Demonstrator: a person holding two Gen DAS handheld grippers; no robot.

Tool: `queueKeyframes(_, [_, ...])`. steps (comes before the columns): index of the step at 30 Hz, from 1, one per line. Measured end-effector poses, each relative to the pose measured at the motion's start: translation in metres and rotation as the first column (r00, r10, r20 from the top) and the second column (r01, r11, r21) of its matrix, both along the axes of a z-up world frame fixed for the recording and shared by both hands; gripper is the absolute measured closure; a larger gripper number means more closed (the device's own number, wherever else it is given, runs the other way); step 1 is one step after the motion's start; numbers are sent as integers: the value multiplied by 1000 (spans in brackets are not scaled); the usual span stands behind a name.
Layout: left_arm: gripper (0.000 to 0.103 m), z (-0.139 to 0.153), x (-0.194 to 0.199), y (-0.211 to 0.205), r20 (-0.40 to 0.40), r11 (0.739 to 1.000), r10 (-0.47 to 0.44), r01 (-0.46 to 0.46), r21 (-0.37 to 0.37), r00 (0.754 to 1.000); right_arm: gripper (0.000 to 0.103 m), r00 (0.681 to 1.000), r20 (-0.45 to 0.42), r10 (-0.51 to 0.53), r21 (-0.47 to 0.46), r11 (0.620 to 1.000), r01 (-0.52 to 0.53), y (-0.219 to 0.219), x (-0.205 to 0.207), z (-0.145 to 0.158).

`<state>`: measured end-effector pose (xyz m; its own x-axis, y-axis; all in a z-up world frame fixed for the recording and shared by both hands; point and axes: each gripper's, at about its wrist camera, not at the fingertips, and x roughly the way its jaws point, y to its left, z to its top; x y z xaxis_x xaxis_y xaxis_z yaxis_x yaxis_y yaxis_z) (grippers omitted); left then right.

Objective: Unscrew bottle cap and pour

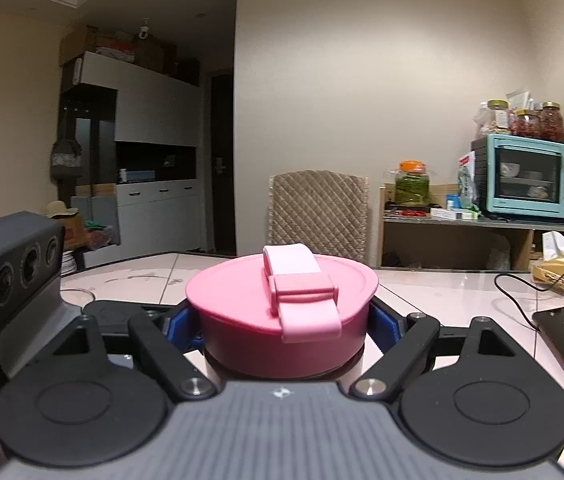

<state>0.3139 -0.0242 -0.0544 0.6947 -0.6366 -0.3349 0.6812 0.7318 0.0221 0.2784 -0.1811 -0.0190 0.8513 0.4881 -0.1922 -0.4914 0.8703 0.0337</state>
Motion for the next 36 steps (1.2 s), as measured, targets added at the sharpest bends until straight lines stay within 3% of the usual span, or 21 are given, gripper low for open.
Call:
queueKeyframes(15, [13, 0, 0, -1, 0, 1000, 2, -2, 0, 1000, 18, 968, 12, 251, 0, 968, -251, -27, 22, 2])
queueKeyframes(22, [13, 0, -1, -1, 0, 1000, 2, -2, 0, 1000, 18, 930, 16, 367, 7, 930, -367, -40, 34, 3])
queueKeyframes(28, [13, 0, -1, -1, 0, 1000, 2, -2, 0, 1000, 18, 877, 19, 481, 21, 876, -481, -53, 48, 3])
queueKeyframes(36, [13, 0, -1, -1, 0, 1000, 3, -3, 0, 1000, 17, 865, 20, 501, 29, 865, -501, -56, 49, 6])
